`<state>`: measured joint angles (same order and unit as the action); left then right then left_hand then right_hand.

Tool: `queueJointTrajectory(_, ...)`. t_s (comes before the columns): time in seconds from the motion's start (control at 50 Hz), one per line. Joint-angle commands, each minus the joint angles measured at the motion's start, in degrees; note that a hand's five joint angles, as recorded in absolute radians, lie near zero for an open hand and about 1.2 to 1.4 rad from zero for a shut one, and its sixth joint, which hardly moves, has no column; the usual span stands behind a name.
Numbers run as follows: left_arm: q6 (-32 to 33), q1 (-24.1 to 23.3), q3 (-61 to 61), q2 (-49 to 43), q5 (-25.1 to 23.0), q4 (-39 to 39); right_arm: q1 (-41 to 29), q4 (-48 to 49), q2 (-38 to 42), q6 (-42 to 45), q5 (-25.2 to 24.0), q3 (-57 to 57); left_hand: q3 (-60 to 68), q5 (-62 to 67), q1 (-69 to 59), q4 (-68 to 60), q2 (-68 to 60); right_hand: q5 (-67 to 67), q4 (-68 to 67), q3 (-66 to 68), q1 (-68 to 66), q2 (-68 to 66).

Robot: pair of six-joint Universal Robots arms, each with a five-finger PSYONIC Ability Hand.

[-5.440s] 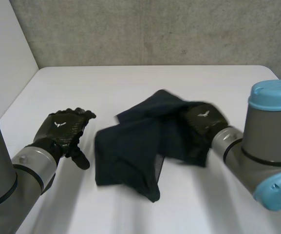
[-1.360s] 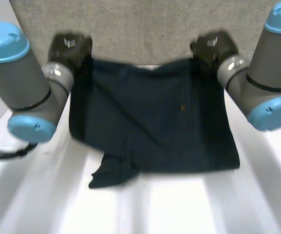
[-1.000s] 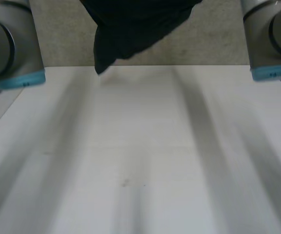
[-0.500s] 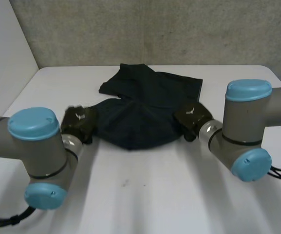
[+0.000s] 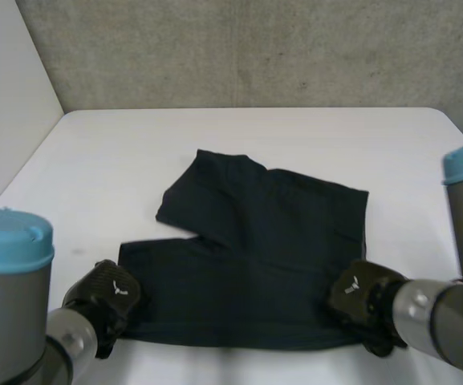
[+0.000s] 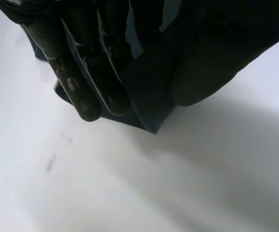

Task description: Fold the shorts.

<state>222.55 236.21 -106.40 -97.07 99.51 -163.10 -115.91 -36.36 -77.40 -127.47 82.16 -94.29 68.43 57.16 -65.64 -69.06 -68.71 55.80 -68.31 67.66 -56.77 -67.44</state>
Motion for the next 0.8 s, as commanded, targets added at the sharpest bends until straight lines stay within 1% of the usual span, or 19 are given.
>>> queueJointTrajectory(0.02,4.8,-0.7,7.1,-1.8,0.2,-7.9,4.3,3.6,-2.4,0.1,-2.2,0.1,11.6,12.8,-14.4,-10.9,-11.3,14.2,-11.7,12.3,-23.2,-12.6)
queueJointTrajectory(0.08,1.8,-0.8,13.9,-8.7,0.3,-14.3,4.6,7.8,1.1,-3.3,-1.6,2.6,11.6,12.8,-14.4,-10.9,-11.3,14.2,-11.7,12.3,-23.2,-12.6)
queueJointTrajectory(0.14,0.3,-1.1,21.3,-15.3,0.4,-20.7,4.6,13.2,4.7,-6.7,1.2,5.8,11.6,12.8,-14.4,-10.9,-11.3,14.2,-11.7,12.3,-23.2,-12.6)
queueJointTrajectory(0.24,0.5,-1.1,31.9,-26.0,0.8,-32.0,3.9,22.9,6.6,-7.4,6.8,10.0,11.6,12.8,-14.4,-10.9,-11.3,14.2,-11.7,12.3,-23.2,-12.6)
queueJointTrajectory(0.26,0.7,-1.2,33.3,-27.5,0.9,-33.8,3.8,28.1,8.4,-7.4,7.6,11.3,11.6,12.8,-14.4,-10.9,-11.3,14.2,-11.7,12.3,-23.2,-12.6)
queueJointTrajectory(0.28,1.1,-1.4,35.7,-30.3,0.9,-37.5,3.8,30.7,9.6,-7.4,7.7,11.9,11.6,12.8,-14.4,-10.9,-11.3,14.2,-11.7,12.3,-23.2,-12.6)
queueJointTrajectory(0.34,2.3,-1.2,38.6,-34.2,0.6,-43.0,3.7,40.5,13.7,-7.0,7.9,13.8,11.6,12.8,-14.4,-10.9,-11.3,14.2,-11.7,12.3,-23.2,-12.6)
queueJointTrajectory(0.36,3.2,-1.1,40.1,-36.6,0.4,-47.2,3.7,42.4,14.8,-6.9,8.0,14.4,11.6,12.8,-14.4,-10.9,-11.3,14.2,-11.7,12.3,-23.2,-12.6)
queueJointTrajectory(0.44,5.4,-1.0,43.0,-41.2,0.2,-55.8,3.7,47.6,21.0,-5.8,8.1,18.4,11.6,12.8,-14.4,-10.9,-11.3,14.2,-11.7,12.3,-23.2,-12.6)
queueJointTrajectory(0.52,7.0,-0.7,43.7,-45.2,-1.2,-61.4,3.7,48.1,27.3,-4.1,8.6,24.1,11.6,12.8,-14.4,-10.9,-11.3,14.2,-11.7,12.3,-23.2,-12.6)
queueJointTrajectory(0.58,7.8,-0.8,43.7,-47.2,-3.0,-63.4,3.7,49.2,30.5,-3.7,8.3,26.6,11.6,12.8,-14.4,-10.9,-11.3,14.2,-11.7,12.3,-23.2,-12.6)
queueJointTrajectory(0.6,7.9,-0.9,43.8,-48.1,-4.0,-64.4,3.7,49.6,31.2,-3.8,8.4,27.1,11.6,12.8,-14.4,-10.9,-11.3,3.3,-0.8,1.4,-12.3,-1.6)
queueJointTrajectory(0.62,7.6,-0.8,43.8,-48.5,-4.4,-64.5,3.7,50.3,31.8,-3.8,8.5,27.5,8.3,9.5,-11.1,-7.6,-8.0,-10.8,13.3,-12.7,1.8,12.5)
queueJointTrajectory(0.64,7.2,-0.8,43.8,-48.6,-4.7,-64.6,3.7,52.1,32.6,-4.2,9.1,27.9,-4.1,-2.8,1.3,4.7,4.4,-43.9,46.5,-45.8,34.9,45.6)
queueJointTrajectory(0.66,7.0,-0.9,43.7,-48.7,-4.8,-64.7,3.7,53.0,32.7,-4.2,9.8,27.9,-21.2,-19.9,18.4,21.8,21.5,-55.8,58.3,-57.7,46.8,57.4)
queueJointTrajectory(0.68,6.6,-1.1,43.3,-48.6,-4.9,-65.2,3.7,53.8,32.6,-4.3,10.5,27.8,-58.4,-57.2,55.6,59.1,58.7,-55.8,58.3,-57.7,46.8,57.4)
queueJointTrajectory(0.72,6.1,-1.4,43.1,-48.5,-4.8,-65.5,3.7,55.7,31.1,-5.0,12.5,26.8,-54.0,-52.8,51.3,54.7,54.3,-55.8,58.3,-57.7,46.8,57.4)
queueJointTrajectory(0.74,5.0,-1.5,42.8,-48.1,-4.5,-65.7,3.7,56.0,30.3,-5.6,12.8,26.4,-58.4,-57.2,55.6,59.1,58.7,-55.8,58.3,-57.7,46.8,57.4)
queueJointTrajectory(0.8,1.9,-1.4,41.2,-46.5,-3.6,-65.5,3.8,56.4,25.4,-10.0,12.9,23.4,-58.4,-57.2,55.6,59.1,58.7,-55.8,58.3,-57.7,46.8,57.4)
